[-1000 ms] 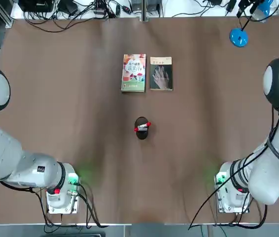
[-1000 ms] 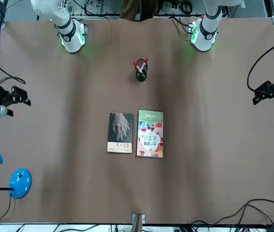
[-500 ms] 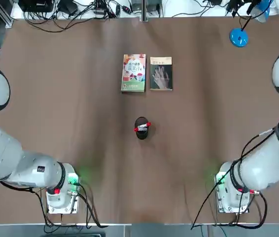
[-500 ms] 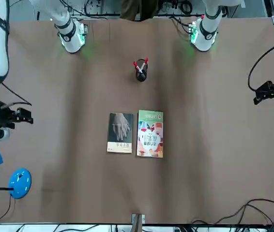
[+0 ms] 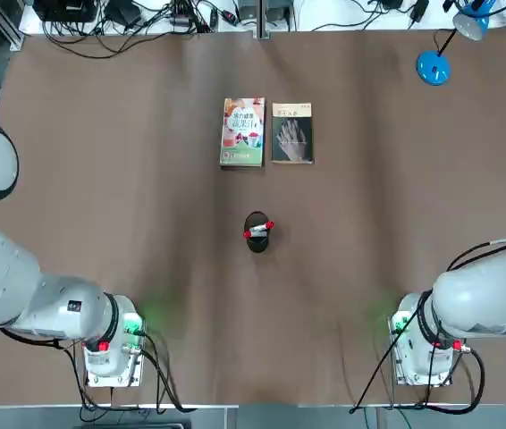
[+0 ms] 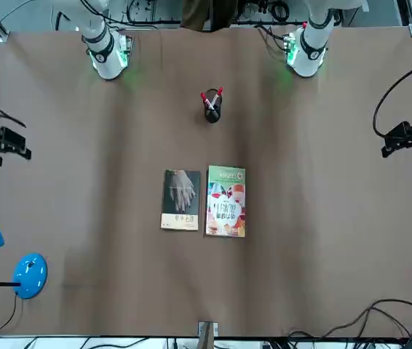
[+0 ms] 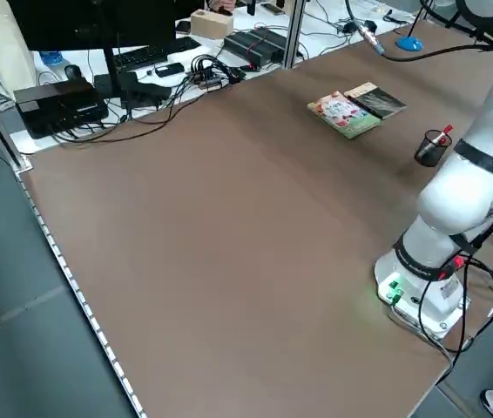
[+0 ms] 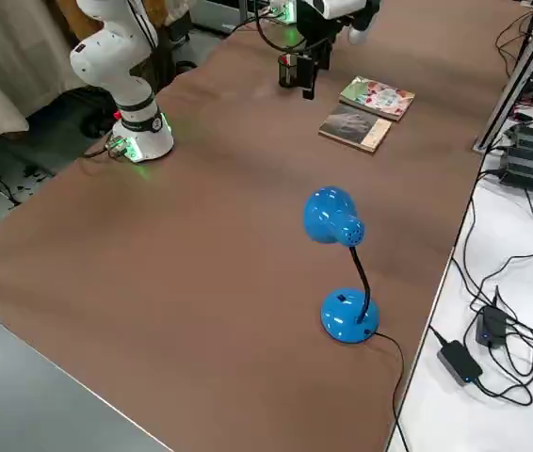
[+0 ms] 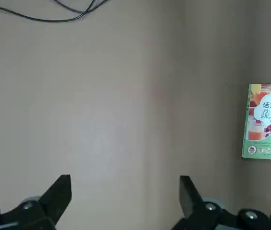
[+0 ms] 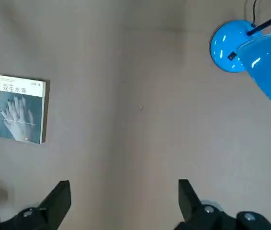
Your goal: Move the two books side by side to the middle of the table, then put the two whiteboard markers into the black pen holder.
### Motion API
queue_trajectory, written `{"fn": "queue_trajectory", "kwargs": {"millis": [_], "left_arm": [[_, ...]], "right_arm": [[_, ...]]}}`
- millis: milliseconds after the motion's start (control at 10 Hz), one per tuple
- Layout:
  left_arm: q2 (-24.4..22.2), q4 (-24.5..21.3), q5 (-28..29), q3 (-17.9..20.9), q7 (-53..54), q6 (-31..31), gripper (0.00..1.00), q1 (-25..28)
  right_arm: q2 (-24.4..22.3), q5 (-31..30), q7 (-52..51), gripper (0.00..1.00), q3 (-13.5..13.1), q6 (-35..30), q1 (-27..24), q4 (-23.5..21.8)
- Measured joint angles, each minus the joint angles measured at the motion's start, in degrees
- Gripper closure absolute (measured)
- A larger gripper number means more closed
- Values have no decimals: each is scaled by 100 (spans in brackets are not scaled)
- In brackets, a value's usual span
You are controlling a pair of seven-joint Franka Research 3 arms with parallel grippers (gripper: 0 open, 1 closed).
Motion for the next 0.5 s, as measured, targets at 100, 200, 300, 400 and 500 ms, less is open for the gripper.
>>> {"fn": "queue_trajectory", "kwargs": {"millis": [100,200,300,400,500], "left_arm": [[0,0,0,2,0,0,0,4],[0,0,0,2,0,0,0,5],[0,0,0,3,1,0,0,9],[0,0,0,6,2,0,0,19],[0,0,0,7,5,0,0,49]], "right_arm": [[-15,-82,3,1,14,10,0,-35],[-13,-205,33,1,26,28,0,-72],[-12,-294,71,1,26,51,0,-101],[-12,-338,92,1,26,77,-2,-112],[-12,-360,100,1,26,92,-3,-116]]}}
